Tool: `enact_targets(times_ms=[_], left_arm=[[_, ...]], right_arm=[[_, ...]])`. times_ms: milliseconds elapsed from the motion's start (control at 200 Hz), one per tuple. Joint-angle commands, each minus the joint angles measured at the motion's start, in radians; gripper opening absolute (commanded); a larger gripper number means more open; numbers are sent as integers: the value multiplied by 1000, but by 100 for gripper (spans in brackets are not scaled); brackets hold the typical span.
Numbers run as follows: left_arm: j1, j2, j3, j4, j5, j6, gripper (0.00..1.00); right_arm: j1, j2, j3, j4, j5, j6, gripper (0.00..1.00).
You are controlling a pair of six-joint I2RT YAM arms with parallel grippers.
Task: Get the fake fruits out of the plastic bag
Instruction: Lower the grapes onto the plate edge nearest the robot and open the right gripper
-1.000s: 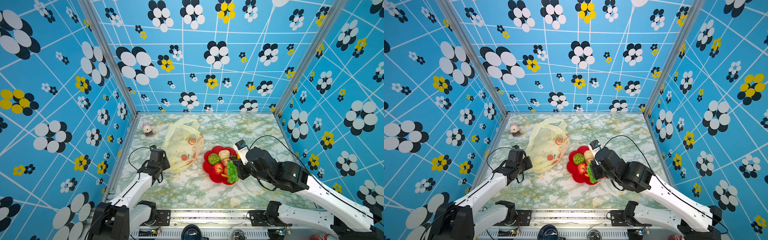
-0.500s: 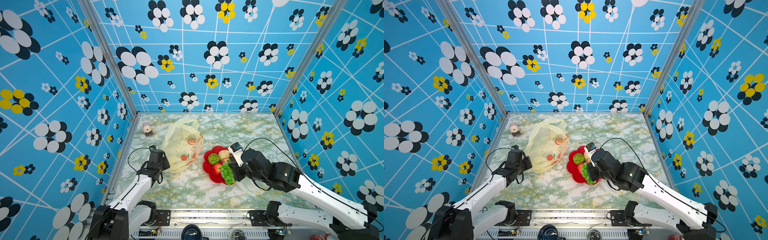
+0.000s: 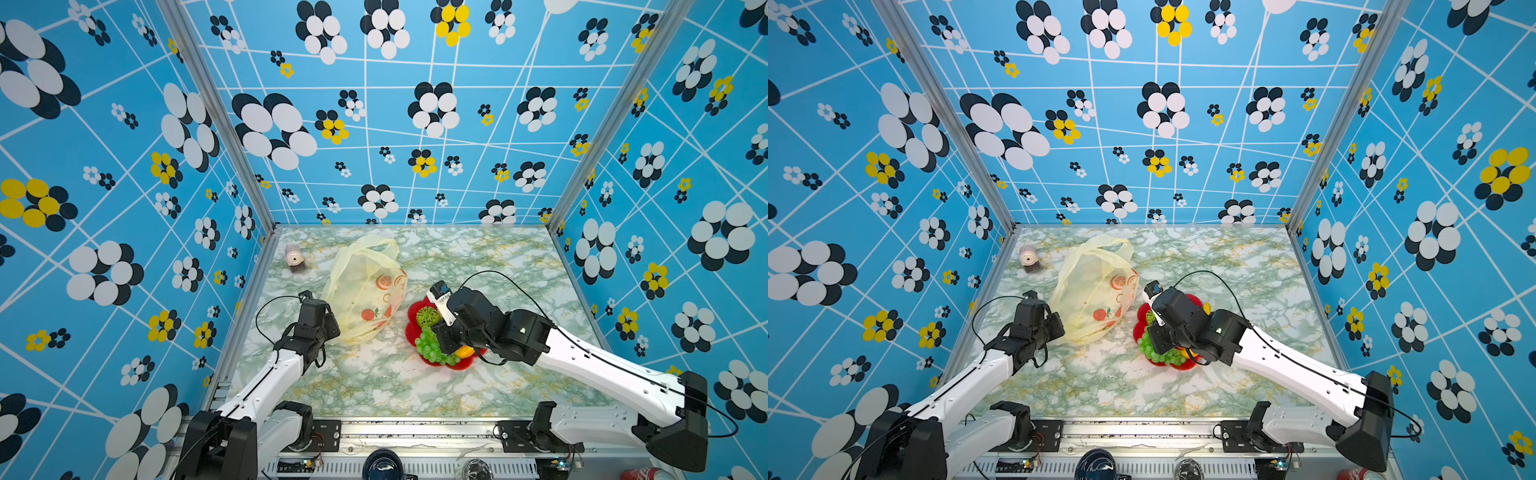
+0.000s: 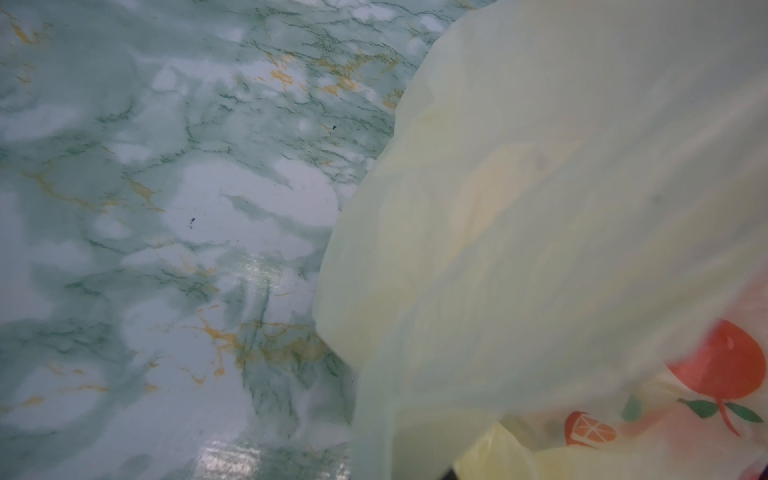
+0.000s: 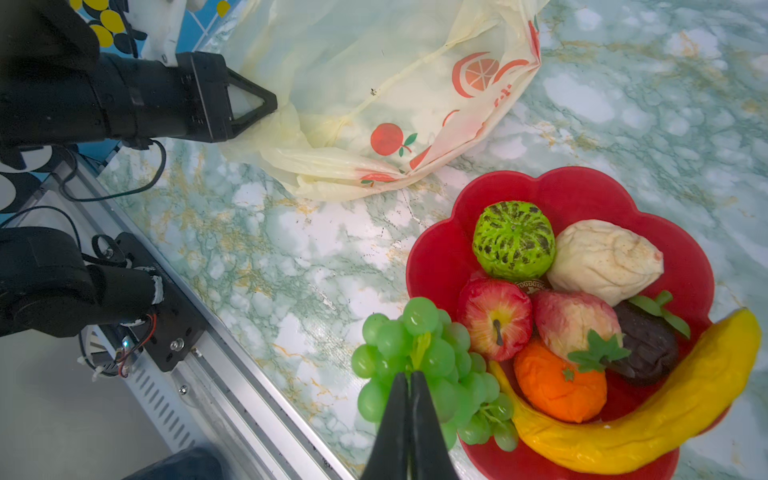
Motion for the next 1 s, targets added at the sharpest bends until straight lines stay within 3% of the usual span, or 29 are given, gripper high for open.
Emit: enact_targets(times_ms=[0,995], left_arm=[[9,-14,-19,11,-8,15,0],[7,-2,-25,40,24,25,0]], right_arm=[[7,54,55,37,-4,-11,0],[-97,355,140,32,118,-14,0]])
